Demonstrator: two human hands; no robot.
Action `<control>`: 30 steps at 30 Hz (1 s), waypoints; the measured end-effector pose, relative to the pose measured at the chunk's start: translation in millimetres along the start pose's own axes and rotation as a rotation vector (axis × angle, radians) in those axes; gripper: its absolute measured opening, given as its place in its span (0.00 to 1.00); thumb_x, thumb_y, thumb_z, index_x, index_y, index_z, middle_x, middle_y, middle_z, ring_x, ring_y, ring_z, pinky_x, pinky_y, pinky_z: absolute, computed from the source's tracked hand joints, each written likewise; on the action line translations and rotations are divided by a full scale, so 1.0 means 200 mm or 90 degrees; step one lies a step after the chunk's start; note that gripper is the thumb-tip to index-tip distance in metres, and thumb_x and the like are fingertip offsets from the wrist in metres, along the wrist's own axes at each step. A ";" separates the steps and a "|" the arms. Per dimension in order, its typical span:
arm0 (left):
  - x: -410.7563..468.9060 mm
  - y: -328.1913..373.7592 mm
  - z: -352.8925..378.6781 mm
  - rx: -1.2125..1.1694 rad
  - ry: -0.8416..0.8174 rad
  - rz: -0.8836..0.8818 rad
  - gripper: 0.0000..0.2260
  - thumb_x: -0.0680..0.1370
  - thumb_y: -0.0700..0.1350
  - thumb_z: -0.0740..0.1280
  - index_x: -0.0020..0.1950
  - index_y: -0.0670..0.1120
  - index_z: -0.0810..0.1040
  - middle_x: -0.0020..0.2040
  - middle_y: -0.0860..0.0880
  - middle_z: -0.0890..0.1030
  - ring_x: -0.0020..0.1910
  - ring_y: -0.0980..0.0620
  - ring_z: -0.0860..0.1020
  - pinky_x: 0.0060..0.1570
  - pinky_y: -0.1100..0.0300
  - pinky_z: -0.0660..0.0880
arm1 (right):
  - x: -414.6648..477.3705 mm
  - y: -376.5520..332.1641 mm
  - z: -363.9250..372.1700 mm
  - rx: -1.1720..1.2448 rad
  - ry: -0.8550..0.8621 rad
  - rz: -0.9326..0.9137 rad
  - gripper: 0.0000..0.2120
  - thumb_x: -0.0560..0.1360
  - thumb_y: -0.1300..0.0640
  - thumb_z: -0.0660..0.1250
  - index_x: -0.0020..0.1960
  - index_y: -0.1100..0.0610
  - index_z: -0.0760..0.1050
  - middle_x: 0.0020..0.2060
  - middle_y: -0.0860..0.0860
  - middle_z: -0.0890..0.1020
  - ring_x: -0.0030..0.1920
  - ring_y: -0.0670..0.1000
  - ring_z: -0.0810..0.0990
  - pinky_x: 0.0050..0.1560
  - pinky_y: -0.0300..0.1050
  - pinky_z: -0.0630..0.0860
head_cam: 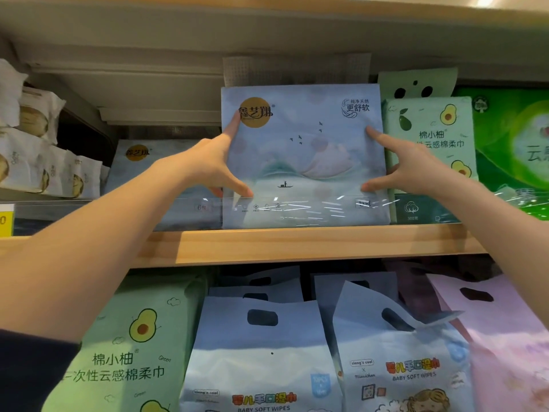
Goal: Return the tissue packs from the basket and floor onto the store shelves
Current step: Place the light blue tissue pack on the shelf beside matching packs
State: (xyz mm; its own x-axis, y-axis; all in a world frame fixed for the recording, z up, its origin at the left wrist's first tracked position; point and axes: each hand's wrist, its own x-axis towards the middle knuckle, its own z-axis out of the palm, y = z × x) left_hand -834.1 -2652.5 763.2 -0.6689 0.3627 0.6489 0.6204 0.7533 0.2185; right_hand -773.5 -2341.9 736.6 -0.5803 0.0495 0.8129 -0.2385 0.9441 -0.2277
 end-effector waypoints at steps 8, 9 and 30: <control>0.01 -0.03 0.04 -0.011 0.003 -0.009 0.58 0.64 0.49 0.78 0.71 0.63 0.31 0.54 0.45 0.71 0.35 0.49 0.80 0.30 0.62 0.77 | 0.01 -0.02 0.01 -0.054 -0.031 -0.001 0.48 0.65 0.51 0.76 0.75 0.43 0.49 0.57 0.62 0.75 0.45 0.54 0.68 0.45 0.46 0.65; 0.01 -0.03 0.05 -0.011 0.003 -0.012 0.57 0.65 0.49 0.77 0.71 0.63 0.31 0.53 0.45 0.71 0.34 0.49 0.80 0.30 0.63 0.76 | 0.01 -0.01 0.01 -0.056 -0.032 0.002 0.48 0.65 0.50 0.76 0.75 0.43 0.49 0.57 0.61 0.75 0.45 0.55 0.69 0.44 0.46 0.65; -0.02 -0.05 0.02 -0.045 0.019 0.017 0.56 0.64 0.50 0.78 0.72 0.63 0.35 0.71 0.43 0.64 0.50 0.48 0.74 0.35 0.57 0.81 | -0.02 -0.02 0.01 -0.017 0.053 -0.028 0.44 0.65 0.48 0.75 0.74 0.45 0.55 0.58 0.63 0.78 0.41 0.62 0.79 0.49 0.49 0.74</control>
State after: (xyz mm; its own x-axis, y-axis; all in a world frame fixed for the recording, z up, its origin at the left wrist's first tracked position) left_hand -839.1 -2659.1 754.4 -0.6401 0.3644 0.6764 0.6656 0.7027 0.2513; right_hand -772.6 -2346.2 732.8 -0.5026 0.0341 0.8639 -0.2402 0.9544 -0.1774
